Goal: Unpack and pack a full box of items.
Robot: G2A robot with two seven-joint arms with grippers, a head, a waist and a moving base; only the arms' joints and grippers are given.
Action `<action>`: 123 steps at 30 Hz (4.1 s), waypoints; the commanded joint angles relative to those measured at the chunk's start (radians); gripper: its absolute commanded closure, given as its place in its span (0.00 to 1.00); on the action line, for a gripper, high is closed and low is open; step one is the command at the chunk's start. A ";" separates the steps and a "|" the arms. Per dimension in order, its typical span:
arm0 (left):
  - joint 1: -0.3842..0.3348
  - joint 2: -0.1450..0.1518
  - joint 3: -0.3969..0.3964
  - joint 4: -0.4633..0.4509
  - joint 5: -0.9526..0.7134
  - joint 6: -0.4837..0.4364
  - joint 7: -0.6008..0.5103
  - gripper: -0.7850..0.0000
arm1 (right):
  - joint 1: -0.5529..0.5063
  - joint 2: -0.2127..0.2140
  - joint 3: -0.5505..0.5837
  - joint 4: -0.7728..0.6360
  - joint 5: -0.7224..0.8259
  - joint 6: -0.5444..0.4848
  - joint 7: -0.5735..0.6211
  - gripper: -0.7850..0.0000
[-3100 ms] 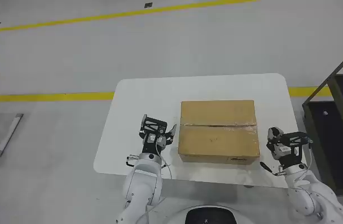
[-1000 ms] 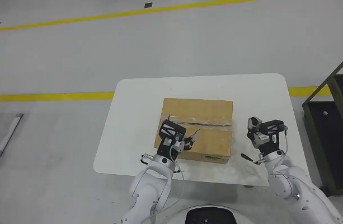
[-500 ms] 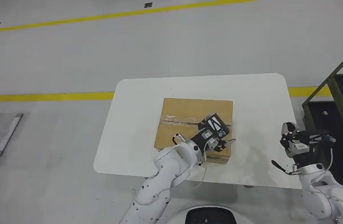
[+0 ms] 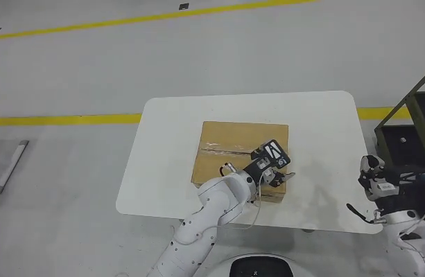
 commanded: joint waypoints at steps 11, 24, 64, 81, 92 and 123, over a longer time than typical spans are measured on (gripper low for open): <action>-0.003 0.008 0.012 -0.010 0.129 -0.042 -0.127 0.00 | 0.004 -0.004 -0.015 -0.008 -0.023 -0.026 0.008 1.00; -0.085 -0.011 0.042 0.071 0.164 -0.023 -0.166 0.16 | 0.019 -0.008 -0.008 -0.014 -0.011 -0.026 0.015 1.00; -0.083 -0.028 0.015 0.066 0.216 0.015 -0.155 0.00 | 0.063 -0.021 -0.022 0.027 -0.010 -0.034 0.029 1.00; -0.069 -0.039 0.043 0.038 0.240 0.034 -0.125 0.00 | 0.037 -0.025 -0.001 0.017 -0.009 -0.042 0.024 1.00; -0.090 -0.046 0.061 0.070 0.293 -0.001 -0.156 0.50 | 0.027 -0.027 0.013 0.006 -0.005 -0.041 0.023 1.00; -0.086 -0.054 0.041 0.087 0.348 -0.015 -0.159 0.65 | 0.040 -0.036 0.007 0.009 -0.005 -0.036 0.025 1.00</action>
